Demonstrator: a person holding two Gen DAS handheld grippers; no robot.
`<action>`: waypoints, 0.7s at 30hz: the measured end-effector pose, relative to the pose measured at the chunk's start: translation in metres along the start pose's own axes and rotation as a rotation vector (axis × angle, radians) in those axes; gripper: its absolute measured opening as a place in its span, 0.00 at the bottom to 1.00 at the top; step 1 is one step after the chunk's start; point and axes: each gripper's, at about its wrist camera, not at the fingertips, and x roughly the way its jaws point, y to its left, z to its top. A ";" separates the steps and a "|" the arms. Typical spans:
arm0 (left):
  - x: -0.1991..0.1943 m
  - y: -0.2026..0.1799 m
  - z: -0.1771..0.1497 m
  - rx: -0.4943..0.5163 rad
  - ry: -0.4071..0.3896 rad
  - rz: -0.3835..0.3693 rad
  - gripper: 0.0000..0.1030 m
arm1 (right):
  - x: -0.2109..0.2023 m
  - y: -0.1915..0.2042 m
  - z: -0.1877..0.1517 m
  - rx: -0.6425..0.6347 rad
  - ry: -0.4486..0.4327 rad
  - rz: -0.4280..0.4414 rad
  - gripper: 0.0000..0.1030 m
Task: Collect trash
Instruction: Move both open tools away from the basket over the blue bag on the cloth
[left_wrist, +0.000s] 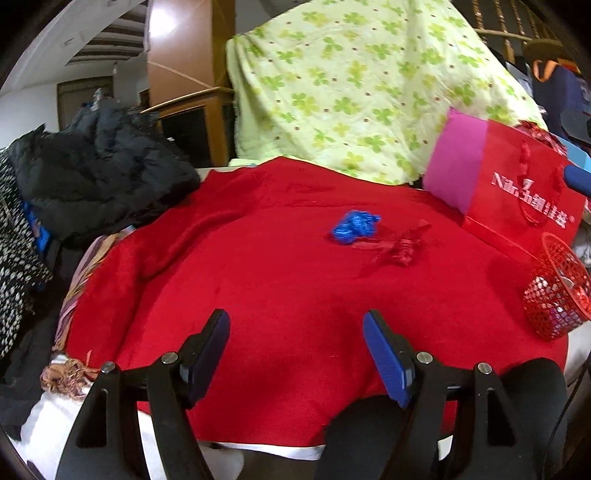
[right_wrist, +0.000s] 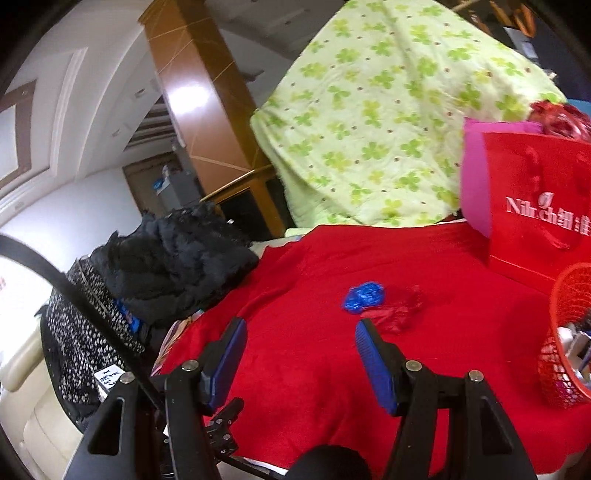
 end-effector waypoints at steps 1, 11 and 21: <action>0.001 0.008 -0.002 -0.011 0.001 0.011 0.73 | 0.005 0.007 -0.001 -0.014 0.010 0.006 0.63; 0.030 0.076 -0.025 -0.125 0.081 0.123 0.73 | 0.056 0.045 -0.020 -0.102 0.111 0.057 0.63; 0.057 0.120 -0.046 -0.190 0.162 0.250 0.73 | 0.094 0.036 -0.039 -0.078 0.194 0.067 0.63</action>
